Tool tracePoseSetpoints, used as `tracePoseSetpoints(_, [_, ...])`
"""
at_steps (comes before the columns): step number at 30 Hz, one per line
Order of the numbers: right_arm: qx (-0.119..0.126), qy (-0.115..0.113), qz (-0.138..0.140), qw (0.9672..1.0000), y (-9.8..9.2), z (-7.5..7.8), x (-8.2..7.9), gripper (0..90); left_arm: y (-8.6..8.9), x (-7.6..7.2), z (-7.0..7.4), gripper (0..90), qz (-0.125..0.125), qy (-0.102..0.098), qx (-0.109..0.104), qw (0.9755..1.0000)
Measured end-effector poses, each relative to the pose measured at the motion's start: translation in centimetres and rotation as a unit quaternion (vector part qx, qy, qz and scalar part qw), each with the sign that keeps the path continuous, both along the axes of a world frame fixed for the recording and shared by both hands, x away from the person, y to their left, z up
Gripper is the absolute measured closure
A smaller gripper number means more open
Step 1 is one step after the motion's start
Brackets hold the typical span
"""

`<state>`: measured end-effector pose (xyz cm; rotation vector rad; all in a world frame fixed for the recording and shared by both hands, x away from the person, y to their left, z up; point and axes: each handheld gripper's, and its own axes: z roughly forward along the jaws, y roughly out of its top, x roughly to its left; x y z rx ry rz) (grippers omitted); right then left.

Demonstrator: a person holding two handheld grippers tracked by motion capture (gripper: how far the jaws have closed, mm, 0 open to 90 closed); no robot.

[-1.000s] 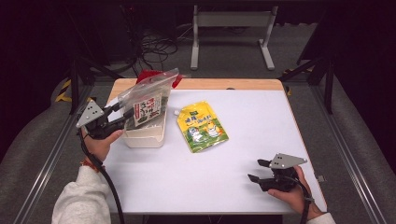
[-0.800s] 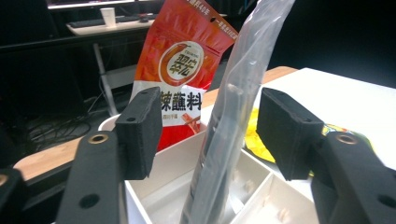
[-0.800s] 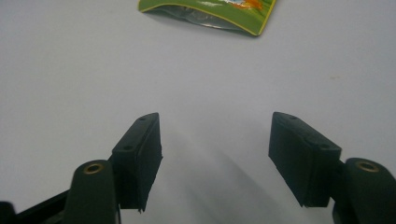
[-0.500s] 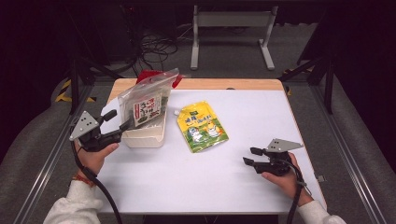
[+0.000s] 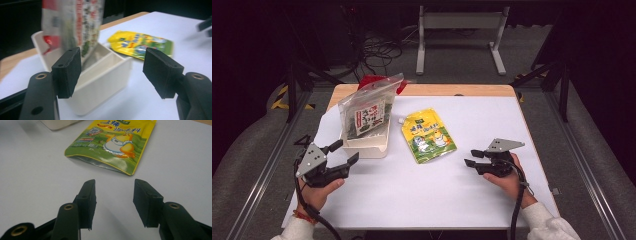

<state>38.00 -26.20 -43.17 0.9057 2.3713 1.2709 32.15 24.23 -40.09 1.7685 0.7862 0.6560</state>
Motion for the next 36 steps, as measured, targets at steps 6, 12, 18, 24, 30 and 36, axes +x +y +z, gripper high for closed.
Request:
tracePoseSetpoints(6, [0.000,0.001,-0.001,1.0000,0.6,0.0,1.1,54.6,-1.4,-2.3,-2.3,30.2,-0.036,0.038,0.012,0.9986])
tracePoseSetpoints(12, [0.000,0.017,0.002,0.9998,1.4,-0.2,2.0,63.2,-2.2,-3.2,-3.2,27.6,-0.049,0.060,0.033,0.9964])
tracePoseSetpoints(18, [-0.002,0.022,-0.008,0.9997,2.3,-0.4,2.6,58.6,-3.6,-3.0,-3.8,26.1,-0.075,0.074,0.047,0.9933])
tracePoseSetpoints(24, [0.018,0.049,-0.034,0.9980,3.2,-1.0,4.2,48.2,-4.9,-2.4,-4.7,24.9,-0.098,0.089,0.074,0.9885])
tracePoseSetpoints(30, [-0.028,0.044,-0.018,0.9985,4.5,-1.5,4.6,42.2,-5.5,-2.2,-4.9,24.4,-0.114,0.095,0.074,0.9862])
tracePoseSetpoints(36, [-0.047,0.033,-0.014,0.9983,5.4,-1.9,4.7,39.2,-6.3,-1.6,-5.2,24.3,-0.121,0.112,0.067,0.9840])
